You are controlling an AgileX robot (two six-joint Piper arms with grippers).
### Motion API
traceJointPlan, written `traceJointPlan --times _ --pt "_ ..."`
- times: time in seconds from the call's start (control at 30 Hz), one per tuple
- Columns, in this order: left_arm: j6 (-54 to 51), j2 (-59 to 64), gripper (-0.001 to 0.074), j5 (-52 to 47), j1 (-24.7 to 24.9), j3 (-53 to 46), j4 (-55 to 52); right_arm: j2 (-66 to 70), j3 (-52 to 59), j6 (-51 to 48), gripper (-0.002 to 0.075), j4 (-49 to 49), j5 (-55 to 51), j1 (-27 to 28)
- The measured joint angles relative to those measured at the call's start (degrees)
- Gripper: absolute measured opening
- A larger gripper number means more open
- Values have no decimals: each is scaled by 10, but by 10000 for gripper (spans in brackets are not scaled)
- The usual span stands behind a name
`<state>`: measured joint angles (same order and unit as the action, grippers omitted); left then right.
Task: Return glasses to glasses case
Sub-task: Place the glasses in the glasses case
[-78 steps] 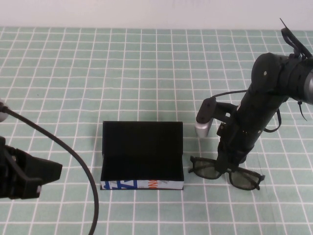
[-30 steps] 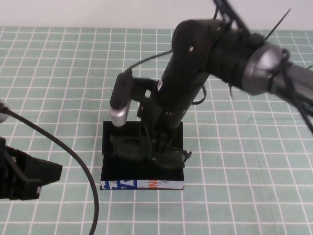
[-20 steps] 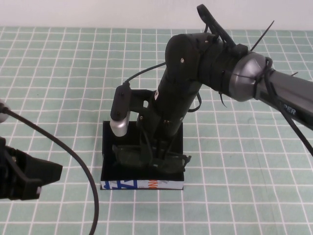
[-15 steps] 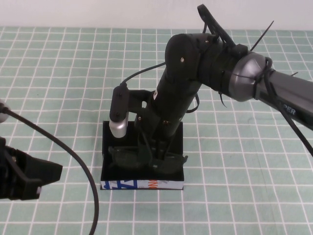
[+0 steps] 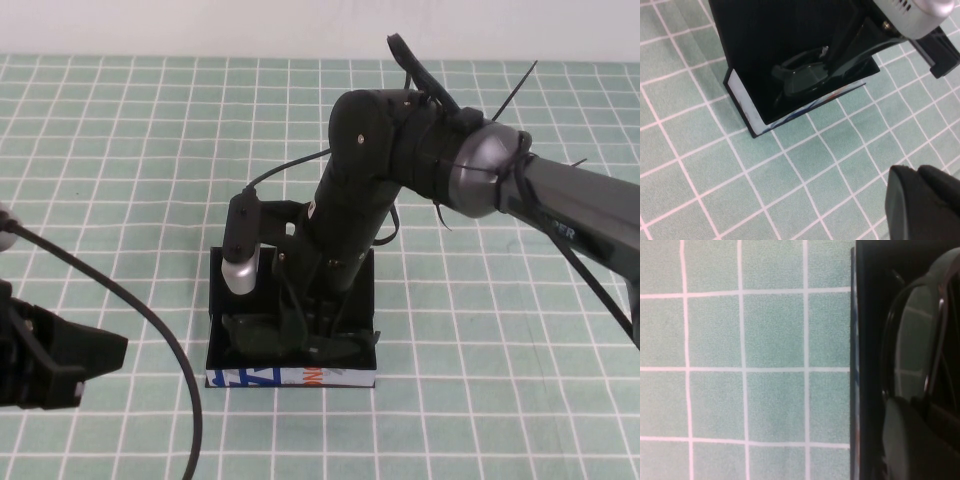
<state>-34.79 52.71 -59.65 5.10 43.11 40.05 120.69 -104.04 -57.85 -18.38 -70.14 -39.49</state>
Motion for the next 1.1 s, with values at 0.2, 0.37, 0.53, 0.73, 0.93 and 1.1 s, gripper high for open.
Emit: traceJointPlan --times 0.2,0.37,0.53,0.73,0.93,1.1 --pt "0 0 -2 1 0 0 -2 0 0 0 57 2 0 0" --pt "0 0 -2 1 0 0 -3 0 0 0 99 4 0 0" --pt "-1 0 -2 1 0 0 -4 0 -8 0 104 6 0 0" --pt "-29 0 -2 1 0 0 -4 0 -75 5 71 9 0 0" --pt "-81 1 -2 24 0 -37 39 0 -157 81 -3 10 -2 21" --pt "-151 24 -2 54 0 -107 106 0 -178 212 -10 10 -4 65"
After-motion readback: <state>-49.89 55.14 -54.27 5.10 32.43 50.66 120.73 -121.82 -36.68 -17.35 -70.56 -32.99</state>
